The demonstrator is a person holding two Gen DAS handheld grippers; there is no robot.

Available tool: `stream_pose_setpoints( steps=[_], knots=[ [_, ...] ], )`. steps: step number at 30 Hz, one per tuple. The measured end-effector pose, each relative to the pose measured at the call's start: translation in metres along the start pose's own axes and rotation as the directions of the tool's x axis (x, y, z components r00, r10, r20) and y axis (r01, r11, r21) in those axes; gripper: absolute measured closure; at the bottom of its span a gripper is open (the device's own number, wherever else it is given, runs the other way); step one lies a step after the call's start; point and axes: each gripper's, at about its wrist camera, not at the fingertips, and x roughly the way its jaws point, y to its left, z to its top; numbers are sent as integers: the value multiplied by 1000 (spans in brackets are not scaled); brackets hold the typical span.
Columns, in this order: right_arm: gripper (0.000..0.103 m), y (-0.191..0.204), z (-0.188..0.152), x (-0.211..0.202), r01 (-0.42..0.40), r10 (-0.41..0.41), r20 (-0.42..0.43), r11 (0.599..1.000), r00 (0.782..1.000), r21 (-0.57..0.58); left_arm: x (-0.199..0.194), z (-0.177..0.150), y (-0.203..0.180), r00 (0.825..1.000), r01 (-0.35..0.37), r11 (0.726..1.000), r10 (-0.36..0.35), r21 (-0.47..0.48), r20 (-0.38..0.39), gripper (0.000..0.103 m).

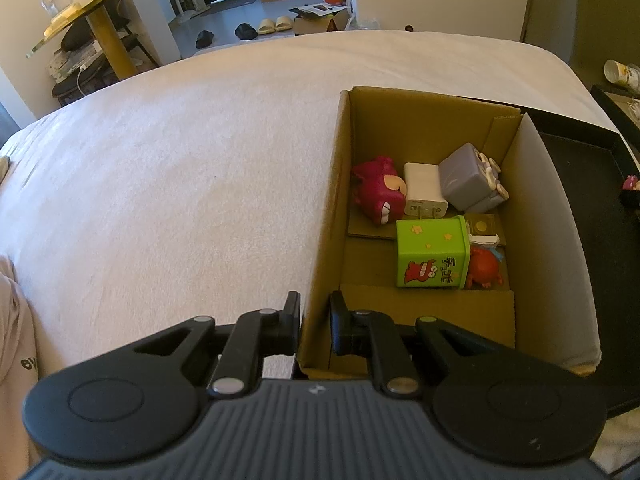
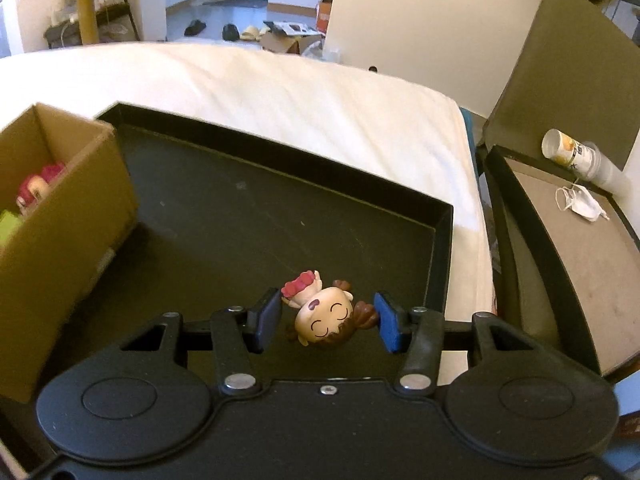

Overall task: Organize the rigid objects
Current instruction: 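Grasp the girl figure with the right gripper and lift it, then carry the girl figure over the cardboard box with the right gripper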

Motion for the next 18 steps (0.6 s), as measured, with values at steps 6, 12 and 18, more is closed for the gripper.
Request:
stream_pose_setpoints(
  steps=[6, 12, 18],
  knots=[
    [53, 11, 4, -16, 3, -2, 25, 1000, 1000, -9, 0, -1, 1, 1000, 6, 1000, -6, -5, 0, 90],
    [53, 21, 10, -28, -5, 6, 53, 1000, 999, -9, 0, -1, 1, 1000, 8, 1000, -8, -4, 1, 90],
    [53, 35, 21, -48, -20, 21, 88, 1000, 996, -15, 0, -1, 3, 1000, 17, 1000, -17, -12, 2, 90]
  ],
)
